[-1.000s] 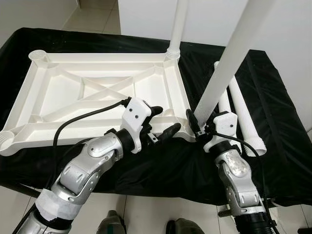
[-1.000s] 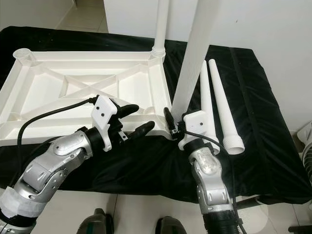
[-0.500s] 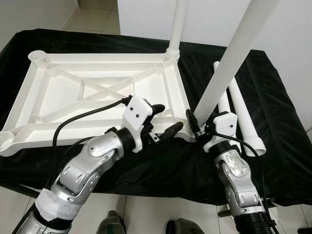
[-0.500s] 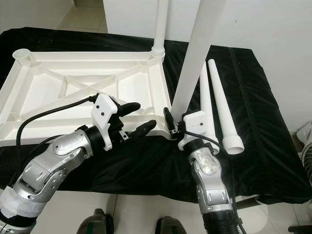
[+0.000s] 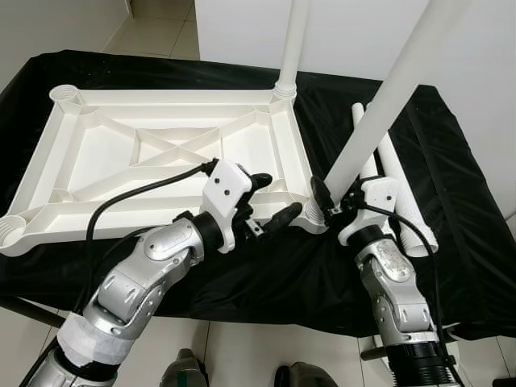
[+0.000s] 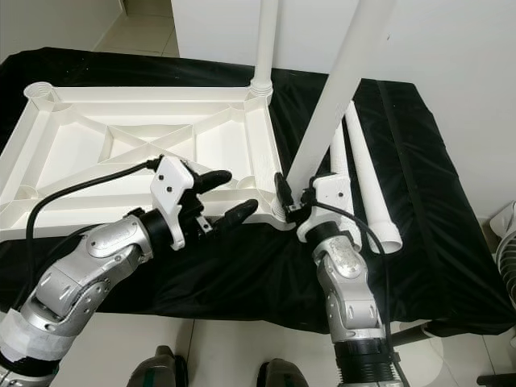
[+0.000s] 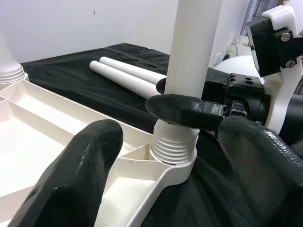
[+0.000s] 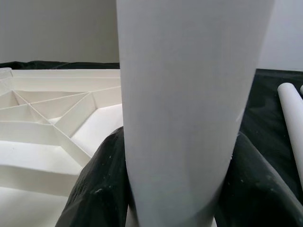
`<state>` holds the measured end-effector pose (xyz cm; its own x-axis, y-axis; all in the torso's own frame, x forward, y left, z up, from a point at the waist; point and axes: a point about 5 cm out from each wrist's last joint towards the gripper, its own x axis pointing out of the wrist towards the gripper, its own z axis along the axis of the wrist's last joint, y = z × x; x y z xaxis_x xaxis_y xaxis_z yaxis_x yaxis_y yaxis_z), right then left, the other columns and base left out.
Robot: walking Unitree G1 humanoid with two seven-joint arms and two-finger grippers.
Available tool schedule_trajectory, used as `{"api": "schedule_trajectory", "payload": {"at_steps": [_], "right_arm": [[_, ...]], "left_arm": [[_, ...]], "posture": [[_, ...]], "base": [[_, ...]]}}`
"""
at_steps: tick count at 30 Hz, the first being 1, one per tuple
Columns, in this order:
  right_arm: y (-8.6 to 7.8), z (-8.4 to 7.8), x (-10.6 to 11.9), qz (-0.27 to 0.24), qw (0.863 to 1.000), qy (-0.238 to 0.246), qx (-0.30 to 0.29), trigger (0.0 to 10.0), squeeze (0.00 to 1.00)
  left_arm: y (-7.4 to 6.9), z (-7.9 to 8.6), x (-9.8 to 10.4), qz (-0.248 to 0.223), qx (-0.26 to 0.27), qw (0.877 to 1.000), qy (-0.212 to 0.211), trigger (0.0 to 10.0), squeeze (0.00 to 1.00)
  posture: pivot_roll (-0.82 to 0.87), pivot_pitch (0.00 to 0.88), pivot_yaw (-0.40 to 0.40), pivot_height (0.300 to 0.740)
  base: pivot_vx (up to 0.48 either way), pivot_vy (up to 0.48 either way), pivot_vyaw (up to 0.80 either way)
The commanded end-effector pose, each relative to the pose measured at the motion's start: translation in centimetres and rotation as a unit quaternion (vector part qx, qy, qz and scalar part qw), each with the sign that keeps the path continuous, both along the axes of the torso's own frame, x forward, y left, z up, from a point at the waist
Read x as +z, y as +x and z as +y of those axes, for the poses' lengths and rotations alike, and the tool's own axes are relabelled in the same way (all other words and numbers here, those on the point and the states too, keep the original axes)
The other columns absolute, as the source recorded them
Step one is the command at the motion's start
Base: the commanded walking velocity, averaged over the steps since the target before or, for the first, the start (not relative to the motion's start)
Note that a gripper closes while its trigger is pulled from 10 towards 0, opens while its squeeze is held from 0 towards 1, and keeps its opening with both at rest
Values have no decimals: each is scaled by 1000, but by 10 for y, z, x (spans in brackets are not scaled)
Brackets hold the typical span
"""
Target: Building children table
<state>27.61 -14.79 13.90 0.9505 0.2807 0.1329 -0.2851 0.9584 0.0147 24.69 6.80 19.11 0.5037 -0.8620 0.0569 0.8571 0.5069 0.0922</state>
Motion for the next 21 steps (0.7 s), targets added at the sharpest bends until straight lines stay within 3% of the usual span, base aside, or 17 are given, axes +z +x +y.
{"api": "schedule_trajectory", "payload": {"at_steps": [1, 8, 10, 21], "right_arm": [[-7, -11, -42, 109, 994, -1, -27, 10000, 0], [-9, -10, -42, 107, 994, 0, -29, 10000, 0], [-19, -8, -38, 59, 998, -15, -26, 10000, 0], [-28, -4, -43, 39, 999, -33, -14, 10000, 0]], "left_arm": [[-6, -1, 0, 2, -42, 999, 7, 10000, 0], [-7, -1, 0, 2, -43, 999, 7, 10000, 0], [-7, 0, 1, 2, -43, 999, 9, 10000, 0], [-7, 1, 2, 5, -42, 999, 9, 10000, 0]], "posture": [[45, 87, 1, 740], [45, 88, 4, 740], [50, 100, 7, 740], [54, 110, 13, 740]], "base": [[0, 0, 0], [0, 0, 0], [0, 0, 0], [0, 0, 0]]}}
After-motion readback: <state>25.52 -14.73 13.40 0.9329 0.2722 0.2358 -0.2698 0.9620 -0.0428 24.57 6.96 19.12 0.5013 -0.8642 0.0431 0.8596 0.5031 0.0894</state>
